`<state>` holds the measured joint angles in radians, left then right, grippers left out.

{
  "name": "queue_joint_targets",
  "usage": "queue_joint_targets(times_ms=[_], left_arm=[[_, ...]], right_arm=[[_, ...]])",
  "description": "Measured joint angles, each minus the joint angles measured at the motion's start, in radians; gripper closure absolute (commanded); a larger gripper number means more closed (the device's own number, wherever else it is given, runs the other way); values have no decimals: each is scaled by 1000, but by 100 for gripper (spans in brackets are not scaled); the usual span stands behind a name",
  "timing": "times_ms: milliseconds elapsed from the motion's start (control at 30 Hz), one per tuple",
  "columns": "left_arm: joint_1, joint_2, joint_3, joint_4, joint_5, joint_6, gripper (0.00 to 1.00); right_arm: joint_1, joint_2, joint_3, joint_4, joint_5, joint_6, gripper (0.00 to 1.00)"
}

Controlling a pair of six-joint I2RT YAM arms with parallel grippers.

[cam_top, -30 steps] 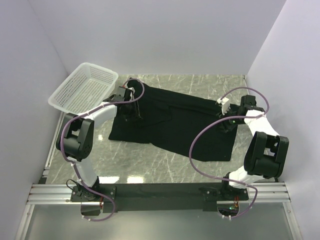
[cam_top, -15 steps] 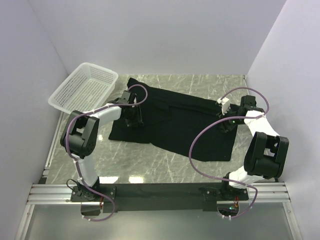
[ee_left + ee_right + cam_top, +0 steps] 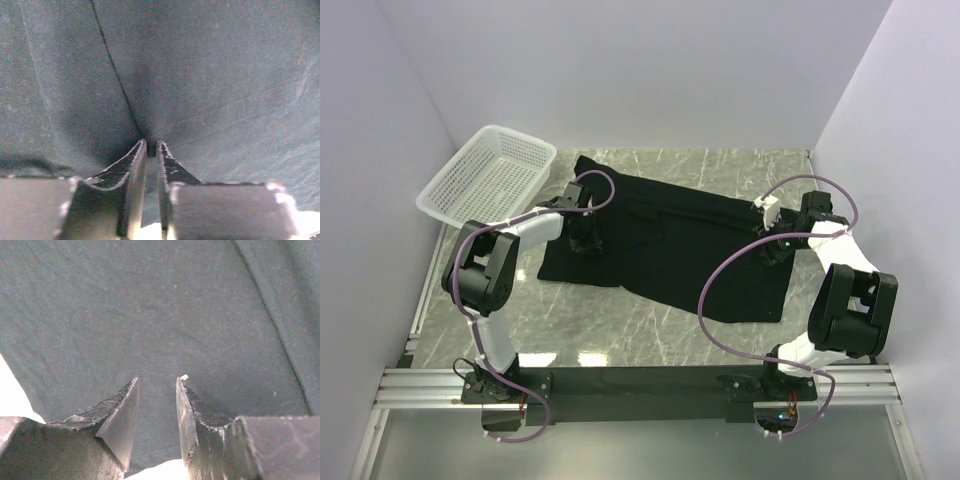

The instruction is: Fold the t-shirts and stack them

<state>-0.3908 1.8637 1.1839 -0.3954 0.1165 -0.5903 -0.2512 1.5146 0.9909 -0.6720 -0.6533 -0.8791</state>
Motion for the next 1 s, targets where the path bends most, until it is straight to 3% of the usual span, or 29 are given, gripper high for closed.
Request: queue_joint_targets(times_ms=[267,333,1000], left_arm=[[-6,0,3,-15,-2,3,93],[-6,0,6,-21,-1,3,99],[-6,-80,17,-97,19,22,99]], right_arm=[[0,0,-2,0,2,0,57],[0,0,-2,0,2,0,57],[0,0,-2,0,0,0,57]])
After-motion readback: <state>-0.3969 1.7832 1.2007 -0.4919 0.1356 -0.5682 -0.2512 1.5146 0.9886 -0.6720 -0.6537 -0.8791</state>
